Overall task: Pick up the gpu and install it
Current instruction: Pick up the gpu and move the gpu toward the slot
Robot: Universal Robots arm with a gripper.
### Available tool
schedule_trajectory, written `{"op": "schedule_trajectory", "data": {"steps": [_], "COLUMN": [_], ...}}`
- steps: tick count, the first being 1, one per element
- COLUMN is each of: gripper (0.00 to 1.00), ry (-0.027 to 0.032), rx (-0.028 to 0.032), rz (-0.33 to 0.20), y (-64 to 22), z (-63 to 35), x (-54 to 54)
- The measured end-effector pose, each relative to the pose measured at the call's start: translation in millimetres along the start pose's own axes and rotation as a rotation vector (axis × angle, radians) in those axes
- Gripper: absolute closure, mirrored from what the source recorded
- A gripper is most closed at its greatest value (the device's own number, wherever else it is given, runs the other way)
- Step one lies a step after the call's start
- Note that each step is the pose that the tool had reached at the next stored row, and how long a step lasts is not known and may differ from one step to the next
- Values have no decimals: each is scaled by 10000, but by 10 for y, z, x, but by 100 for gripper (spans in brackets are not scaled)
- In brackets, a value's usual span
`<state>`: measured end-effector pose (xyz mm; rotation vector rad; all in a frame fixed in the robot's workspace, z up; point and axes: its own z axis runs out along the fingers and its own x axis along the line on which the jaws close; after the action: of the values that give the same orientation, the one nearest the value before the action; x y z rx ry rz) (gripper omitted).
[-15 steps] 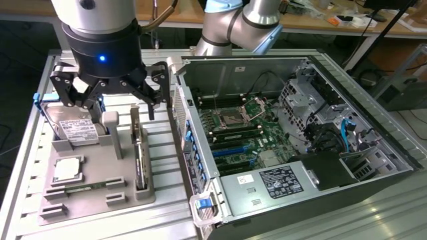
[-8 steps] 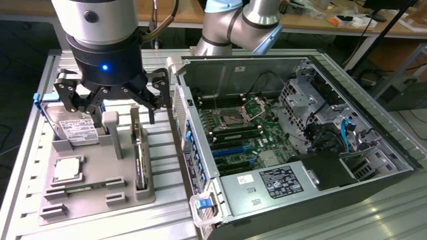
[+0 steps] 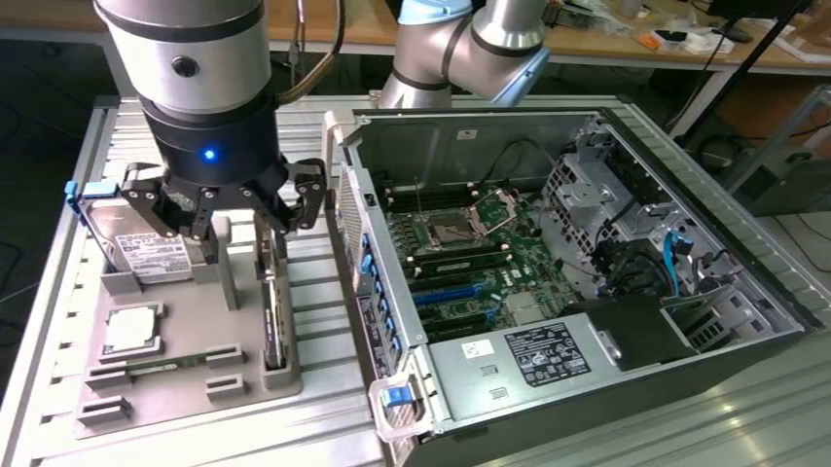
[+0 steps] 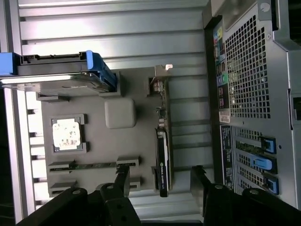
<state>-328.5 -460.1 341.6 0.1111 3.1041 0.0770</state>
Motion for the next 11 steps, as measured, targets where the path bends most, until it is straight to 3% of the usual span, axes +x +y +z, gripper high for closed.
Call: {"op": "schedule_trajectory", "data": {"steps": [11], "gripper": [37], "ry": [1], "rx": [7], "rz": [1], "y": [-20], "z": [210], "x": [2]}}
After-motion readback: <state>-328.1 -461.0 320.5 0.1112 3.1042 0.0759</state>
